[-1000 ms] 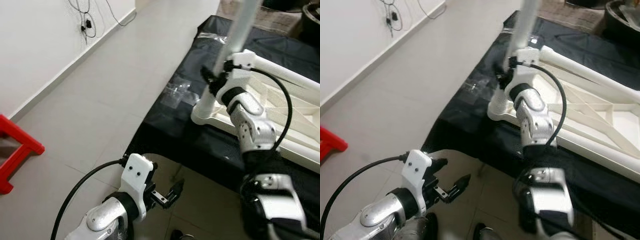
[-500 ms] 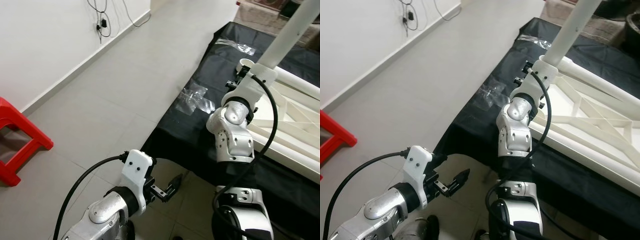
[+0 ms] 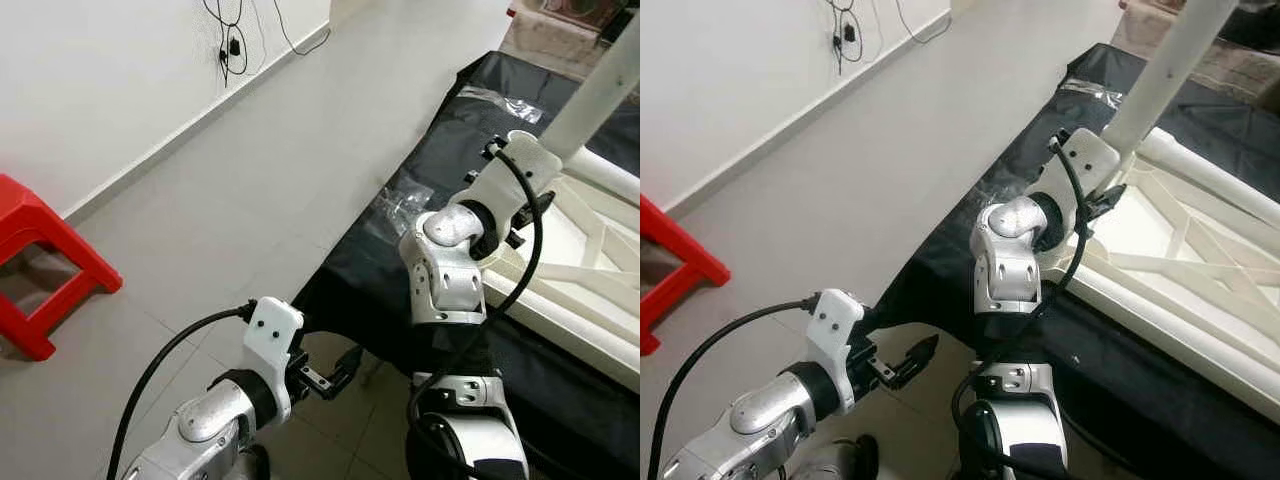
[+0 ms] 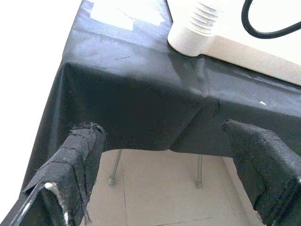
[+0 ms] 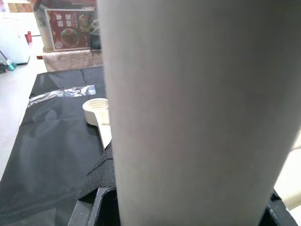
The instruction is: Building children table
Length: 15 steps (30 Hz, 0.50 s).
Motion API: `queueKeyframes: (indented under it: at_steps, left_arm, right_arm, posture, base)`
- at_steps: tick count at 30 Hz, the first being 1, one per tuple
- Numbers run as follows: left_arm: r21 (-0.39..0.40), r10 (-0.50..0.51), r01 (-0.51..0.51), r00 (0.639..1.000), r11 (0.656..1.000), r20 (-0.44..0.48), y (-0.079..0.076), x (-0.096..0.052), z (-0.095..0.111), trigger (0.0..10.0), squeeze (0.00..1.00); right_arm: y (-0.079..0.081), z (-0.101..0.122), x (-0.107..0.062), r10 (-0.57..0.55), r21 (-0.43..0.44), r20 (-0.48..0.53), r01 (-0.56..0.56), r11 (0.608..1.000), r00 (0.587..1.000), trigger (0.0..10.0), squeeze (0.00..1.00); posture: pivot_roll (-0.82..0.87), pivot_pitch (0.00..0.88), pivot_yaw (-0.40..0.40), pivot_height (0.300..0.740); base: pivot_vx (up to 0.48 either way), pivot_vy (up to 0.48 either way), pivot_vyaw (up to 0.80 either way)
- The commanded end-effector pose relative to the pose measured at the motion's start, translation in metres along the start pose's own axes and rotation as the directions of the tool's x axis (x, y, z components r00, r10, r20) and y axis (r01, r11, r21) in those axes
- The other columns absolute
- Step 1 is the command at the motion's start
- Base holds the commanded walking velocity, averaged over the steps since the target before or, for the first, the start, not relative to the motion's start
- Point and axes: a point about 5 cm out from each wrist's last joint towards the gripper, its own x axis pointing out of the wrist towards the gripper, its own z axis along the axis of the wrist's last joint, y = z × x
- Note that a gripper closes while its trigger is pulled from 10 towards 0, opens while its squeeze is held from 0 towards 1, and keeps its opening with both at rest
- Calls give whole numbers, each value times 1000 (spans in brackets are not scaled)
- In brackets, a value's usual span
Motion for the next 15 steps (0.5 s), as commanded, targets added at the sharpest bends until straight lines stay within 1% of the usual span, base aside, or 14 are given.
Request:
queueKeyframes:
  at_steps: [1,2,3,4,5,7,8,9,10,11,12,14,15]
  left_arm:
    - [7,-12,12,1000,1000,-16,-2,0,-5,10000,0]
    - [7,-12,12,1000,1000,-16,-2,0,-5,10000,0]
    - [6,-13,13,1000,1000,-15,-1,1,-6,10000,0]
    - [6,-13,13,1000,1000,-15,-1,1,-6,10000,0]
    - [6,-13,13,1000,1000,-15,-1,1,-6,10000,0]
    - [5,-13,13,1000,1000,-14,-1,1,-6,10000,0]
    - [5,-13,13,1000,1000,-15,-1,2,-7,10000,0]
    - [5,-13,13,1000,1000,-15,0,2,-7,10000,0]
    - [6,-14,14,1000,1000,-14,0,3,-7,10000,0]
    - [6,-15,15,1000,1000,-14,0,3,-7,10000,0]
    - [6,-15,15,1000,1000,-14,0,3,-7,10000,0]
    - [7,-17,17,1000,1000,-13,0,4,-8,10000,0]
    - [7,-17,17,1000,1000,-13,0,4,-8,10000,0]
  right_arm:
    - [-7,-48,-12,4,-64,-220,-19,998,975,10000,0]
    - [-7,-48,-12,4,-64,-220,-19,998,975,10000,0]
    - [-4,-38,-13,51,-51,-184,-62,997,982,10000,0]
    - [-2,-33,-13,85,-34,-161,-91,995,983,10000,0]
    - [-2,-33,-13,85,-34,-161,-91,995,983,10000,0]
    - [-1,-24,-12,124,-7,-108,-126,992,986,10000,0]
    - [3,-12,-12,208,48,-41,-206,977,977,10000,0]
    - [5,-4,-13,263,82,8,-262,962,965,10000,0]
    - [9,5,-15,344,123,57,-349,929,937,10000,0]
    - [11,10,-17,393,145,88,-403,904,915,10000,0]
    - [11,10,-17,393,145,88,-403,904,915,10000,0]
    - [12,11,-18,437,181,90,-446,876,895,10000,0]
    - [12,11,-18,437,181,90,-446,876,895,10000,0]
  posture:
    - [180,197,-80,740]
    - [180,197,-80,740]
    - [179,193,-81,740]
    - [179,193,-81,740]
    - [179,193,-81,740]
    - [179,184,-81,740]
    - [178,179,-81,740]
    - [178,179,-81,740]
    - [176,172,-79,740]
    - [176,172,-79,740]
    - [176,172,-79,740]
    - [173,167,-78,740]
    - [173,167,-78,740]
  base:
    - [0,0,0]
    - [0,0,0]
    - [0,0,0]
    - [0,0,0]
    - [0,0,0]
    - [0,0,0]
    - [0,0,0]
    - [0,0,0]
    - [0,0,0]
    - [0,0,0]
    - [0,0,0]
    - [0,0,0]
    - [0,0,0]
